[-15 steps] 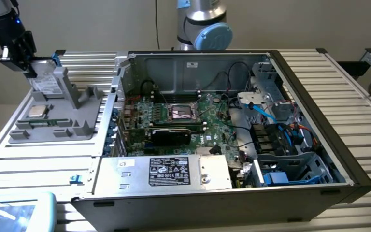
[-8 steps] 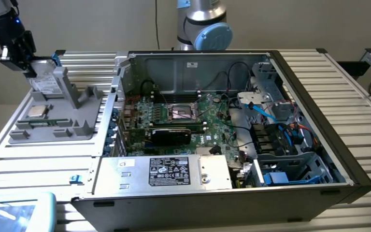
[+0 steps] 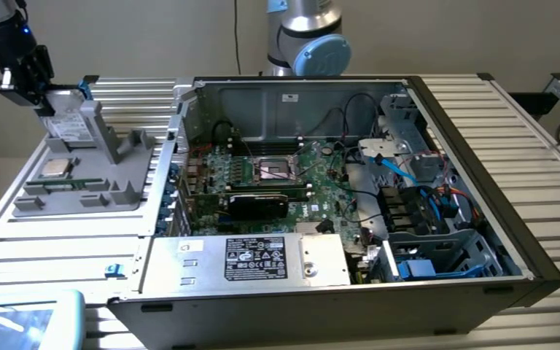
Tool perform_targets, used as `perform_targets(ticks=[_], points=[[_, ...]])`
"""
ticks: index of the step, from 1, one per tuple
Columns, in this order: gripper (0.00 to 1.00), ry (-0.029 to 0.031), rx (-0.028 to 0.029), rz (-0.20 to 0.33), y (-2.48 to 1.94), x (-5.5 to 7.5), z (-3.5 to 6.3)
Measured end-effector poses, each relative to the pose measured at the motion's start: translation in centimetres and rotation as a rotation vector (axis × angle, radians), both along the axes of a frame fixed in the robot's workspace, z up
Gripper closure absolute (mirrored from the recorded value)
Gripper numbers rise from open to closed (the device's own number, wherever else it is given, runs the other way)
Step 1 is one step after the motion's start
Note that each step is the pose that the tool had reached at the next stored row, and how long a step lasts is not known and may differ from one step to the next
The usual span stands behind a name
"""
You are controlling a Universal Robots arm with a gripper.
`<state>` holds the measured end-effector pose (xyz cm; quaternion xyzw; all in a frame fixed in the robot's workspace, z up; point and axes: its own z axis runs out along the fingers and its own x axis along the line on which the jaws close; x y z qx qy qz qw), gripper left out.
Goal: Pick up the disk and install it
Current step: 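Pick up the disk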
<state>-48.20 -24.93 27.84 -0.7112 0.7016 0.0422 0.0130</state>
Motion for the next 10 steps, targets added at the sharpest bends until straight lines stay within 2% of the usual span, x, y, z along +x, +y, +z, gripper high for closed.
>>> perform_targets(ticks=[4, 6, 8, 10], points=[[0.62, 0.0115, -0.0001, -0.001, -0.01, 0.00, 0.01], [0.62, 0.0134, -0.0006, -0.002, -0.01, -0.01, 0.01], [0.62, 0.0135, -0.0059, -0.002, -0.02, 0.00, 0.01], [0.62, 0.0133, -0.0146, -0.003, -0.02, 0.00, -0.01]])
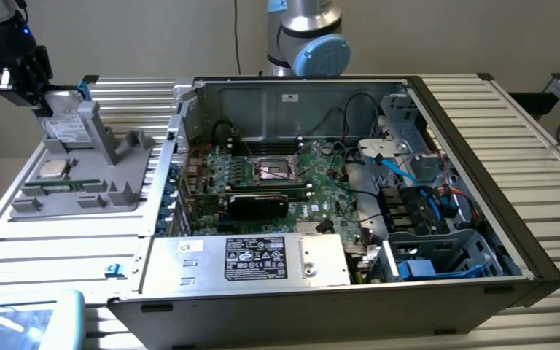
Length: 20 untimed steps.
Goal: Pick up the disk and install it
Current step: 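Pick up the disk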
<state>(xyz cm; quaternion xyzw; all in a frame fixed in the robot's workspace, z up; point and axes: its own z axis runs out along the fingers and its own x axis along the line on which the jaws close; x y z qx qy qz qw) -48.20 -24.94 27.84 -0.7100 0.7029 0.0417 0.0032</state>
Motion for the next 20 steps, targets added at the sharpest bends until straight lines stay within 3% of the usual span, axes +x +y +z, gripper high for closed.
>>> perform_targets(ticks=[2, 11, 14, 18, 20], points=[[0.62, 0.0001, -0.0063, -0.002, -0.01, -0.01, 0.00], [0.62, 0.0002, -0.0062, 0.013, 0.00, -0.01, -0.06], [0.62, 0.0000, -0.0014, 0.024, -0.01, 0.00, -0.10], [0.62, 0.0004, 0.0161, 0.026, -0.17, 0.00, -0.11], [0.62, 0.0006, 0.0178, 0.026, -0.21, 0.00, -0.11]])
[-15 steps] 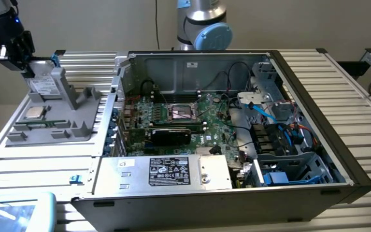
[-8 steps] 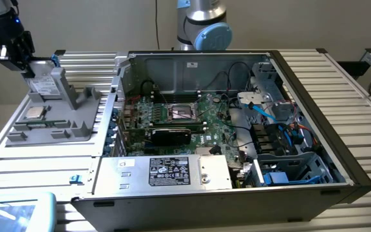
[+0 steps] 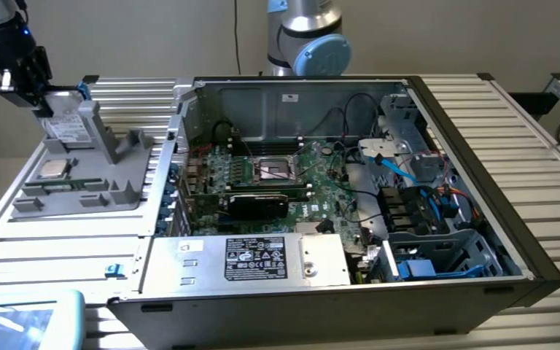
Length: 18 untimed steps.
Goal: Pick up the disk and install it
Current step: 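Pick up the disk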
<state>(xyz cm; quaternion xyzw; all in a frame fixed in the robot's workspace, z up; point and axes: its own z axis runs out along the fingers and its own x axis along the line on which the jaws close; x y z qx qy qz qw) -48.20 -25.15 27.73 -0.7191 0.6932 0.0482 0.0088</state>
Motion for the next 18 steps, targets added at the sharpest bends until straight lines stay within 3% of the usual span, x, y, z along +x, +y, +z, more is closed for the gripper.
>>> perform_targets(ticks=[18], points=[[0.62, -0.0004, 0.0004, 0.000, -0.14, 0.00, 0.26]])
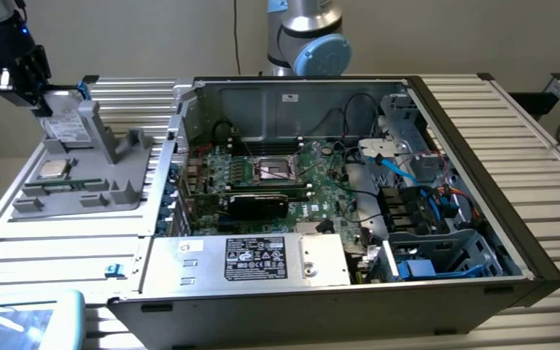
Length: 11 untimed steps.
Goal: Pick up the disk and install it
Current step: 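Pick up the disk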
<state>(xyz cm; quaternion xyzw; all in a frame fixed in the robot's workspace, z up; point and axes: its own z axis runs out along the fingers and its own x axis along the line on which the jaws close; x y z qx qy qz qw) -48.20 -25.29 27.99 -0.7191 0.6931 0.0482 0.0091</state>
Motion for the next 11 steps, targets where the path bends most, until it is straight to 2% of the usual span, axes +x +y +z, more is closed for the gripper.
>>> perform_targets(ticks=[11], points=[[0.62, 0.0014, -0.0001, -0.006, -0.02, 0.00, 0.11]])
